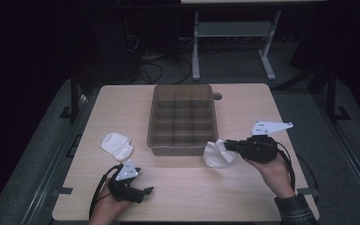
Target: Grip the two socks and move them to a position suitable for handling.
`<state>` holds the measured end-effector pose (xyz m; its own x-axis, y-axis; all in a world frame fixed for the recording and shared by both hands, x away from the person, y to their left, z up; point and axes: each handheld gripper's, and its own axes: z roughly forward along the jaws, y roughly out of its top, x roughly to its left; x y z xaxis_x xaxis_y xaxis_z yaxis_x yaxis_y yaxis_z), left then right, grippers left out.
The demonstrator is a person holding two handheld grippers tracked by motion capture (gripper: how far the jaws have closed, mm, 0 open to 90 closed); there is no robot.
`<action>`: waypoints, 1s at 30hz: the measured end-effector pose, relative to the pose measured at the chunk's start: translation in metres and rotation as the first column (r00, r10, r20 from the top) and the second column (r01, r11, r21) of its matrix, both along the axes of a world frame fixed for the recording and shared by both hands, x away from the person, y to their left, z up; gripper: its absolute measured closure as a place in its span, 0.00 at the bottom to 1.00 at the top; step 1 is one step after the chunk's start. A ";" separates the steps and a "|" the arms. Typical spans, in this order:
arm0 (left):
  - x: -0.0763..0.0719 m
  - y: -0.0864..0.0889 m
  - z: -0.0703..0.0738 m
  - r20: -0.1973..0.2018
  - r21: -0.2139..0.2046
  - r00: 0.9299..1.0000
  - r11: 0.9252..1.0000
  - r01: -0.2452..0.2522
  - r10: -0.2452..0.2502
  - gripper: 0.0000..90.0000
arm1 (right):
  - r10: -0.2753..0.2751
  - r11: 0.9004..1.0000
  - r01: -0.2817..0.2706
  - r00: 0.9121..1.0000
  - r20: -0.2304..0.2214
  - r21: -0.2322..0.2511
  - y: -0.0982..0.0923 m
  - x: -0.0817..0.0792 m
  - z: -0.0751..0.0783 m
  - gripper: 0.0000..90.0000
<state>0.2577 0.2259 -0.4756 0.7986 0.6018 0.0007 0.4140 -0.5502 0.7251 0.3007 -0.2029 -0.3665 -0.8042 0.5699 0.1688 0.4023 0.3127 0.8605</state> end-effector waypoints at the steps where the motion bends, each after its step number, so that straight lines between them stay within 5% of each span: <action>1: 0.000 0.000 0.000 0.000 0.000 1.000 1.000 0.000 0.000 0.15 | 0.005 1.000 -0.005 1.000 0.002 -0.002 0.002 0.000 0.000 0.97; 30: 0.000 0.000 0.000 -0.003 0.000 1.000 1.000 0.000 0.000 0.15 | 0.156 0.987 -0.156 0.988 0.000 -0.023 0.061 -0.002 -0.001 0.97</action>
